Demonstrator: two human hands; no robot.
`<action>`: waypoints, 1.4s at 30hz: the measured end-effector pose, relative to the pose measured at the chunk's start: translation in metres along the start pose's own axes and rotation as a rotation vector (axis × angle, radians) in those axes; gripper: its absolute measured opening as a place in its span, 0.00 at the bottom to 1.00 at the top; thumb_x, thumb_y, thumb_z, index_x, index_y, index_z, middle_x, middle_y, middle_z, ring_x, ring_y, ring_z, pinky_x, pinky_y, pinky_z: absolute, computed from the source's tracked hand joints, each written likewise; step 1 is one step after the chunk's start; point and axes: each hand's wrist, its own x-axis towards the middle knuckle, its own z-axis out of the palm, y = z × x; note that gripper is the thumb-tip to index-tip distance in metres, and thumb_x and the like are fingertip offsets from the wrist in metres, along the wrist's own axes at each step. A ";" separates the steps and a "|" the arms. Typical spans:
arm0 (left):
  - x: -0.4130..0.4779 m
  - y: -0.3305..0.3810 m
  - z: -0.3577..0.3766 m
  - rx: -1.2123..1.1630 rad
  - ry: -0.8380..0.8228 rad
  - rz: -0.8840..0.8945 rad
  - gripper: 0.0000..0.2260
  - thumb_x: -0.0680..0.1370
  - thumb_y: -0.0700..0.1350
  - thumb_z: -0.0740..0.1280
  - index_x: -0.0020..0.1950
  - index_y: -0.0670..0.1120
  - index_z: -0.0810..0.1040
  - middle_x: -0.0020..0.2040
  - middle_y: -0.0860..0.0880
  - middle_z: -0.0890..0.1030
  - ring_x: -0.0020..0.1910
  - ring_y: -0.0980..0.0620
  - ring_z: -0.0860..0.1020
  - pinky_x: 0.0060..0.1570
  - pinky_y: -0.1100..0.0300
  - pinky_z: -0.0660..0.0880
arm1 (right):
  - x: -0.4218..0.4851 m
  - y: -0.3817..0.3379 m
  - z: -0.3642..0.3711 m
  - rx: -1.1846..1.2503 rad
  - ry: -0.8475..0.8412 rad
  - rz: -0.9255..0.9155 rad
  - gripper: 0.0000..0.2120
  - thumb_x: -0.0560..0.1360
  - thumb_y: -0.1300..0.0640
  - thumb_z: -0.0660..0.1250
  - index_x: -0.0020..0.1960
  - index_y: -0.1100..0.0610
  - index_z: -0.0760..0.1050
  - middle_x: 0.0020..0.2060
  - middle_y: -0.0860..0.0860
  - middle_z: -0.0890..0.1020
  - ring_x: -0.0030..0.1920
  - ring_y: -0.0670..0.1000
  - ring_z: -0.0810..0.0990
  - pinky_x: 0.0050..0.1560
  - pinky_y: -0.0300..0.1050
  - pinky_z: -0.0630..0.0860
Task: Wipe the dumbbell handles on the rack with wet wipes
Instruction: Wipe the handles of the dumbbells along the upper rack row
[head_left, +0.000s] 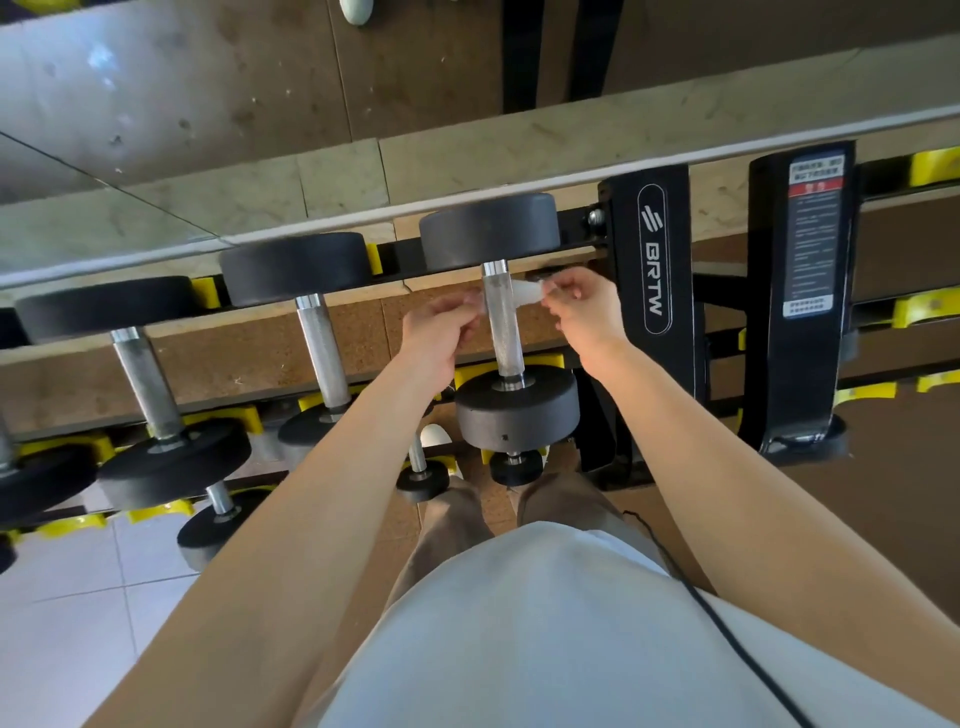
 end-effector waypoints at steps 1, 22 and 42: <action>-0.001 0.000 -0.008 0.010 0.016 -0.002 0.07 0.77 0.39 0.73 0.54 0.46 0.83 0.50 0.46 0.85 0.45 0.52 0.81 0.56 0.56 0.80 | 0.000 0.002 0.006 -0.021 -0.028 0.015 0.03 0.79 0.59 0.68 0.49 0.52 0.79 0.45 0.49 0.83 0.43 0.44 0.79 0.45 0.40 0.77; -0.013 -0.030 -0.035 0.898 -0.122 0.166 0.08 0.79 0.44 0.71 0.57 0.49 0.84 0.62 0.49 0.82 0.57 0.53 0.77 0.59 0.57 0.71 | -0.026 0.008 -0.007 -0.714 -0.397 -0.058 0.09 0.78 0.60 0.69 0.57 0.58 0.83 0.56 0.54 0.83 0.54 0.53 0.81 0.58 0.45 0.78; -0.119 -0.042 -0.055 0.613 -0.226 0.329 0.07 0.83 0.41 0.65 0.54 0.48 0.83 0.54 0.48 0.82 0.53 0.52 0.77 0.55 0.58 0.74 | -0.071 0.025 -0.035 -0.407 -0.255 -0.185 0.10 0.80 0.60 0.66 0.58 0.55 0.83 0.55 0.49 0.83 0.56 0.47 0.79 0.61 0.44 0.74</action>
